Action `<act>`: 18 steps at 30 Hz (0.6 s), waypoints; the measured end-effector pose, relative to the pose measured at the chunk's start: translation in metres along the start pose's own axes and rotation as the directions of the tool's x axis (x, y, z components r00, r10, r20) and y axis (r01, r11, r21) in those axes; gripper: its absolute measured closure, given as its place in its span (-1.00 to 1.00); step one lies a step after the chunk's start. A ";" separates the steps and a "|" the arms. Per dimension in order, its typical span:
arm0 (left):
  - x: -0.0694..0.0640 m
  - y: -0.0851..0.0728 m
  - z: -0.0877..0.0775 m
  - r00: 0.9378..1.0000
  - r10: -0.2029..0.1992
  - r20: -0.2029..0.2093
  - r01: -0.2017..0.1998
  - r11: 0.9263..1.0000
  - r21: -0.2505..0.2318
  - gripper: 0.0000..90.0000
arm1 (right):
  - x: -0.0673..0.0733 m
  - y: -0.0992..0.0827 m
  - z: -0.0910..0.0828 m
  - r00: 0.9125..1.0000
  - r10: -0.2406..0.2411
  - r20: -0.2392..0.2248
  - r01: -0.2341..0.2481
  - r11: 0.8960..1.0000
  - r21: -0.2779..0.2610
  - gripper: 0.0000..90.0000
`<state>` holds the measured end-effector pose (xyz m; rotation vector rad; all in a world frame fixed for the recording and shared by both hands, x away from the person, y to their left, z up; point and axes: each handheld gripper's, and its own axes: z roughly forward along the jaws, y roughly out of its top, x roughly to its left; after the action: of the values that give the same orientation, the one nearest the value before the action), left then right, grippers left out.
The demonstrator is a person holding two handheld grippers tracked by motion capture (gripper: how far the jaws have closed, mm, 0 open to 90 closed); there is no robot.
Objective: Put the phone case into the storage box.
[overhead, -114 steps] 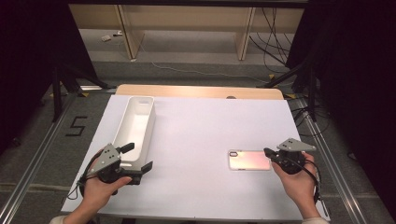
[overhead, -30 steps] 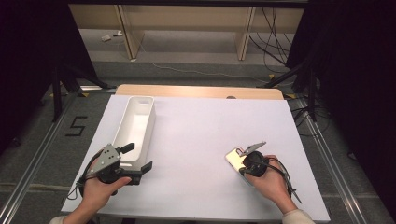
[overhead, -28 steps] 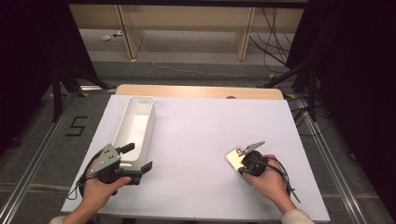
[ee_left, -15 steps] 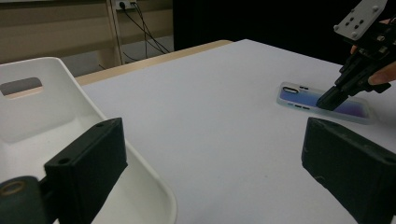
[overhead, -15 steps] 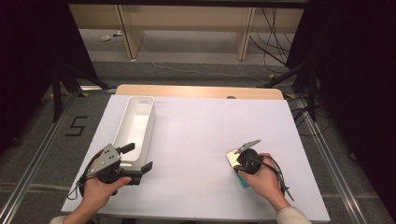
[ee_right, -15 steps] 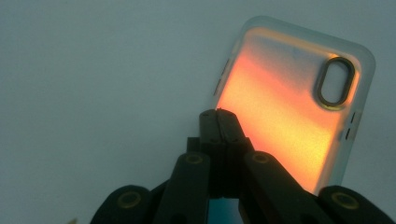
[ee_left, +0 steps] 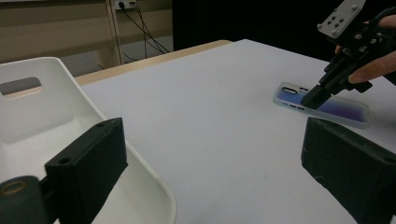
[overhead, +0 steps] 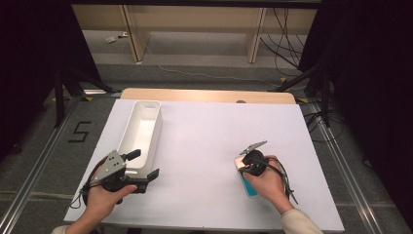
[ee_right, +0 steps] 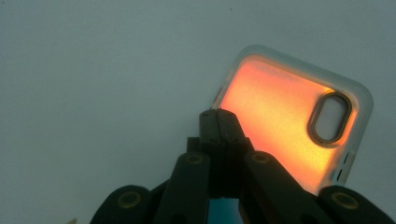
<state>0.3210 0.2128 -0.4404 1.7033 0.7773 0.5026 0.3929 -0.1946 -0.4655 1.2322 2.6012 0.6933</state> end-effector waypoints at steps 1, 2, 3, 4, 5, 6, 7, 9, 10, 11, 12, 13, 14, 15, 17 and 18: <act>0.000 0.000 0.000 1.000 0.000 0.000 0.000 1.000 0.000 -0.85 | 0.000 0.001 0.001 1.000 -0.002 -0.002 0.002 1.000 -0.002 1.00; 0.000 0.000 0.000 1.000 0.000 0.000 0.000 1.000 0.000 -0.85 | 0.001 0.002 0.001 1.000 0.019 -0.002 -0.019 1.000 0.005 1.00; 0.000 0.000 0.000 1.000 -0.001 0.001 0.001 1.000 0.000 -0.85 | 0.000 0.003 0.003 1.000 0.013 -0.002 -0.013 1.000 -0.008 1.00; 0.000 0.000 0.000 1.000 -0.001 0.001 0.001 1.000 0.001 -0.85 | -0.001 0.005 0.003 1.000 0.010 -0.001 -0.010 1.000 -0.008 1.00; 0.000 0.000 0.000 1.000 -0.001 0.002 0.001 1.000 0.000 -0.85 | -0.001 0.006 0.003 1.000 0.018 -0.002 -0.018 1.000 -0.010 1.00; 0.000 0.000 0.000 1.000 0.000 0.001 0.000 1.000 0.000 -0.85 | -0.001 0.008 0.004 1.000 0.023 -0.003 -0.023 0.999 -0.022 1.00; 0.000 0.000 0.000 1.000 0.001 -0.003 -0.001 1.000 0.004 -0.85 | -0.003 0.011 0.004 1.000 0.020 0.001 -0.020 0.999 -0.036 1.00; 0.000 0.000 0.000 1.000 0.001 0.002 -0.001 1.000 0.001 -0.85 | -0.005 0.016 0.003 1.000 0.014 0.018 -0.013 0.998 -0.054 1.00; 0.000 0.000 0.000 1.000 0.001 -0.001 -0.001 1.000 0.002 -0.85 | -0.005 0.019 0.003 0.999 0.024 0.028 -0.022 0.999 -0.049 1.00; 0.000 0.000 -0.001 1.000 0.002 -0.002 -0.002 1.000 0.005 -0.85 | -0.008 0.021 0.004 0.999 0.011 0.045 -0.009 0.998 -0.062 1.00; 0.000 0.000 -0.001 1.000 0.002 -0.003 -0.002 1.000 0.004 -0.85 | -0.010 0.024 0.004 0.998 0.013 0.055 -0.010 0.998 -0.056 1.00; 0.000 0.000 -0.001 1.000 0.002 -0.003 -0.002 1.000 0.004 -0.85 | -0.012 0.025 0.005 0.998 0.009 0.068 -0.005 0.998 -0.061 1.00; 0.000 0.000 -0.001 1.000 0.002 -0.002 -0.002 1.000 0.004 -0.85 | -0.013 0.026 0.005 0.997 0.022 0.075 -0.019 0.999 -0.050 1.00; 0.000 0.000 -0.001 1.000 0.003 -0.001 -0.003 1.000 0.003 -0.85 | -0.016 0.026 0.005 0.996 0.016 0.084 -0.012 0.998 -0.054 1.00; 0.000 0.000 -0.001 1.000 0.002 -0.001 -0.002 1.000 0.002 -0.85 | -0.018 0.026 0.006 0.995 0.011 0.101 -0.005 0.998 -0.057 1.00; 0.000 0.000 -0.001 1.000 0.002 -0.001 -0.002 1.000 0.003 -0.85 | -0.022 0.024 0.005 0.993 0.030 0.112 -0.025 0.998 -0.050 1.00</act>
<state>0.3206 0.2138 -0.4401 1.7070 0.7775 0.5035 0.4249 -0.1967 -0.4595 1.2570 2.4664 0.6673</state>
